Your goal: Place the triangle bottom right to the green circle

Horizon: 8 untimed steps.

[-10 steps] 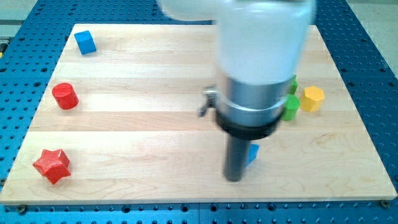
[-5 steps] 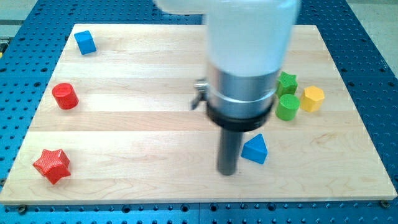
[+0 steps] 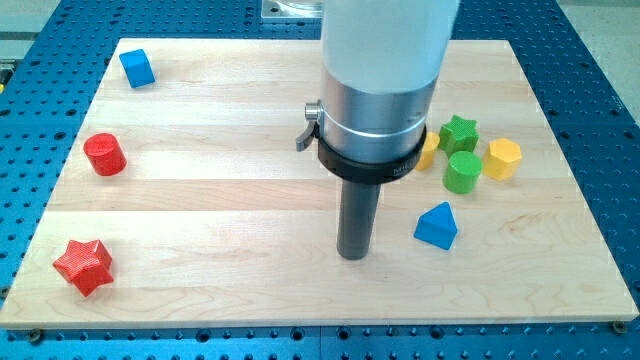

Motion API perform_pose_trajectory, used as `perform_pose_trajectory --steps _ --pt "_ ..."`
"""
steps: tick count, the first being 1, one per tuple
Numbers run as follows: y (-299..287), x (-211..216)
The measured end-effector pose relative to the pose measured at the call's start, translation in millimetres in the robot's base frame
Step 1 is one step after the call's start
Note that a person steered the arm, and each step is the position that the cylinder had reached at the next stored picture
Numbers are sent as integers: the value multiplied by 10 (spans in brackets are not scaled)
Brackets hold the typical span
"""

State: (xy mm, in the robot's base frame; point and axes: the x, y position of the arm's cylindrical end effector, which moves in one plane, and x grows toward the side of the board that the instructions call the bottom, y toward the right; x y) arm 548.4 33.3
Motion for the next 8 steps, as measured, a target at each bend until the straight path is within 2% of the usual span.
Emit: perform_pose_trajectory --steps 3,5,6,7,8 --pt "1203 -76" --pt "1243 -9" --pt "1351 464" --pt "1581 581" --pt "1729 262"
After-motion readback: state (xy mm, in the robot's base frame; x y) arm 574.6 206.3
